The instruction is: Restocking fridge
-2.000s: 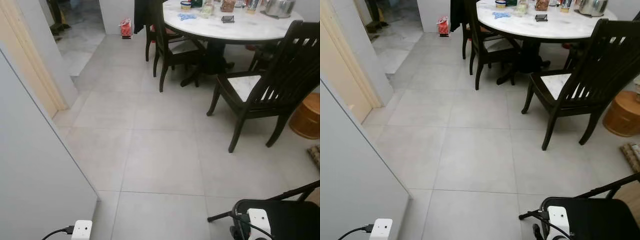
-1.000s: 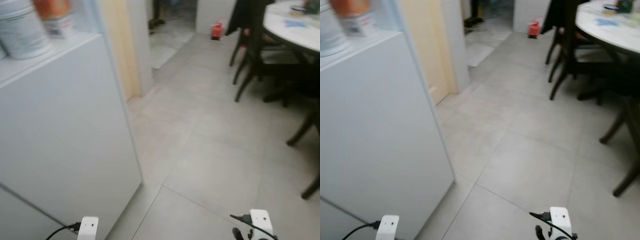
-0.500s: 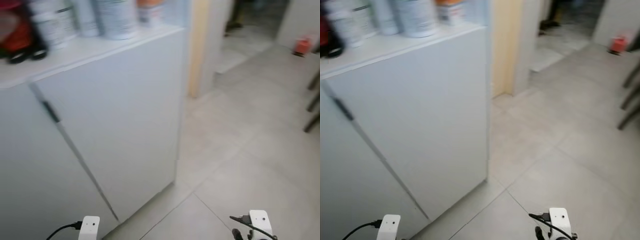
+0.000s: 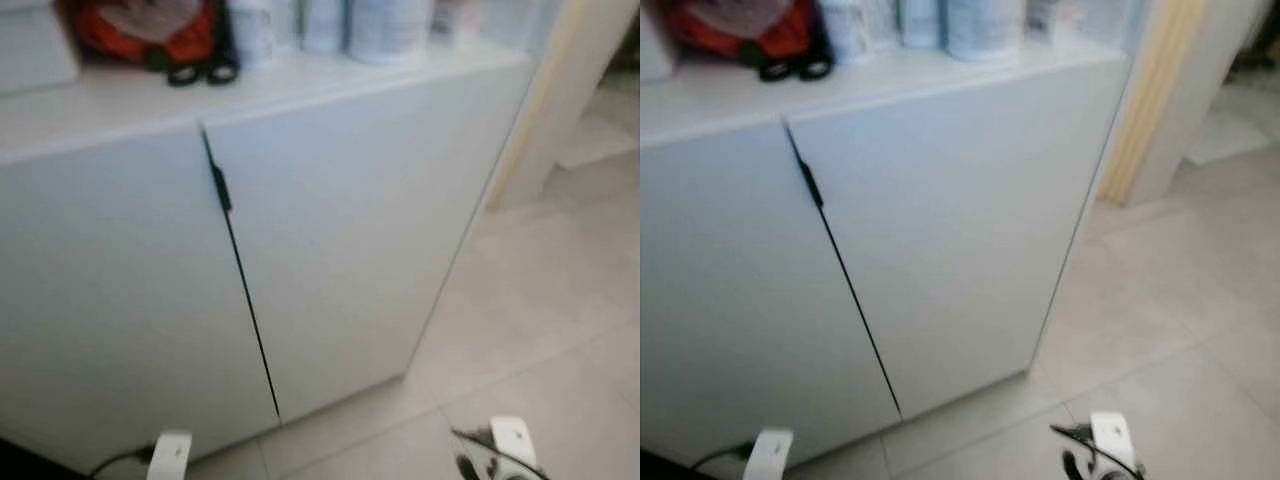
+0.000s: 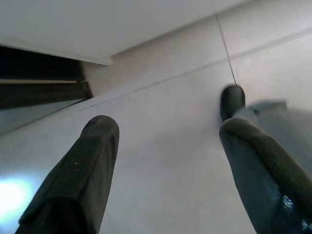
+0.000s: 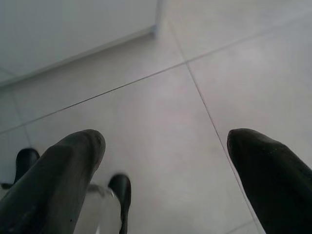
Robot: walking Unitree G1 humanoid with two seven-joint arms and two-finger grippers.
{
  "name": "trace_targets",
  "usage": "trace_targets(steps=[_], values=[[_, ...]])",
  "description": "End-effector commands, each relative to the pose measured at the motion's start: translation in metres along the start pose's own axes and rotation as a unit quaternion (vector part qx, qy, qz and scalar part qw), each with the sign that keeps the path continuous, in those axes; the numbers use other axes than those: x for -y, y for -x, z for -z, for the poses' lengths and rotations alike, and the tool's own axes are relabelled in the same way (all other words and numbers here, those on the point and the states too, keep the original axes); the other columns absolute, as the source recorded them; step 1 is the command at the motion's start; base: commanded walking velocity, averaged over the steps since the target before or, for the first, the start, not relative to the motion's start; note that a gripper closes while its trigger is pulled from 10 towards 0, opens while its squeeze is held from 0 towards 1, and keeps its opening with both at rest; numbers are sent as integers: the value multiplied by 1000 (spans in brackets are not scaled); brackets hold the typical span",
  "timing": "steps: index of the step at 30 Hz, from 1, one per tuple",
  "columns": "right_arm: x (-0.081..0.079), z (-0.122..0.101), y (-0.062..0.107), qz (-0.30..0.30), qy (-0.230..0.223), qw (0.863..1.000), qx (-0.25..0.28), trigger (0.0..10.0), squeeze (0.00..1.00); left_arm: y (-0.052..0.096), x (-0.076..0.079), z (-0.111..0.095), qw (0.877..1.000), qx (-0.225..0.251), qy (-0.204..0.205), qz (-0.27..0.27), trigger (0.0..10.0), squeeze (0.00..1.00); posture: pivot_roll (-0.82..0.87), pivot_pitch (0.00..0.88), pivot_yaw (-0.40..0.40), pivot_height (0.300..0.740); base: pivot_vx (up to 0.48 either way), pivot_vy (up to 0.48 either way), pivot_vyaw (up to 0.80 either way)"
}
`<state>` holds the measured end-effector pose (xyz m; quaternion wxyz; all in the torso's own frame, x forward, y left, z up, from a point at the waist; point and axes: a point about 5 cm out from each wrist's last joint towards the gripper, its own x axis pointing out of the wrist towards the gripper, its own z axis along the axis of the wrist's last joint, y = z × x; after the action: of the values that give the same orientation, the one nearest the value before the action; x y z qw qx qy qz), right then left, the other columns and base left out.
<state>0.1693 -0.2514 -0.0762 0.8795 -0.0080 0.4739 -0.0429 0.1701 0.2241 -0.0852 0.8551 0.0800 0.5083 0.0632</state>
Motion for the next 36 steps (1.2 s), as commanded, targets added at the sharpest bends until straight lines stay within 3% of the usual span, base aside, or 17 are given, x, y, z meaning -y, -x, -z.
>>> trace_targets(steps=[1, 17, 24, 36], values=[[3, 5, 1, 4, 0, 1000, -9, 10000, 0, 0, 2, 3, 1000, -6, -8, 4, 10000, 0, -148, 0, 36, 740, 0, 0, 800], [5, 2, 1, 14, -18, 1000, -3, 10000, 0, 0, 4, 1, 1000, -4, -1, 7, 10000, 0, -145, 0, 32, 740, 0, 0, 784], [4, 2, 1, 16, -46, 999, -2, 10000, 0, 0, 3, 1, 1000, -4, 7, 6, 10000, 0, -141, 0, 35, 740, 0, 0, 0], [4, 1, 0, 15, -58, 998, 1, 10000, 0, 0, 3, 0, 1000, -7, 8, 6, 10000, 0, -136, 0, 39, 740, 0, 358, 0]])
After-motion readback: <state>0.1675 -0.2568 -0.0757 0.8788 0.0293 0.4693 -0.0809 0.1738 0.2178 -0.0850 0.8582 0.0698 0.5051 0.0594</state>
